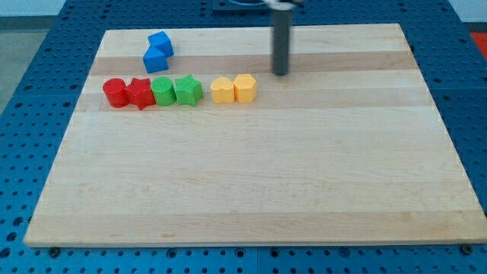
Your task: Place the green star below the blue triangle
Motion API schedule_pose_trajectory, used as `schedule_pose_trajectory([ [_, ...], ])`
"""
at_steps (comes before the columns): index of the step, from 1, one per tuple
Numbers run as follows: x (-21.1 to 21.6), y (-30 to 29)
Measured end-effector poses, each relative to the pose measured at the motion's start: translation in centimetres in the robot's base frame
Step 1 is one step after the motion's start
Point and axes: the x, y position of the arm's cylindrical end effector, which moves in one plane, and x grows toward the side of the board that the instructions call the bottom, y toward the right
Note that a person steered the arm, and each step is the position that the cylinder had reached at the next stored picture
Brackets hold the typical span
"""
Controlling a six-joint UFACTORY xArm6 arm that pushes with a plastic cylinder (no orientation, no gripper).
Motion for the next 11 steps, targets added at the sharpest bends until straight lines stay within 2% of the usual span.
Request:
schedule_pose_trajectory([
  [1,9.4,3.7],
  [2,19.7,-2.6],
  [3,18.1,-8.6],
  [5,10.3,-16.5],
  [7,5.3,-18.2],
  [9,3.6,-22.0],
  [11,0.7,-22.4],
])
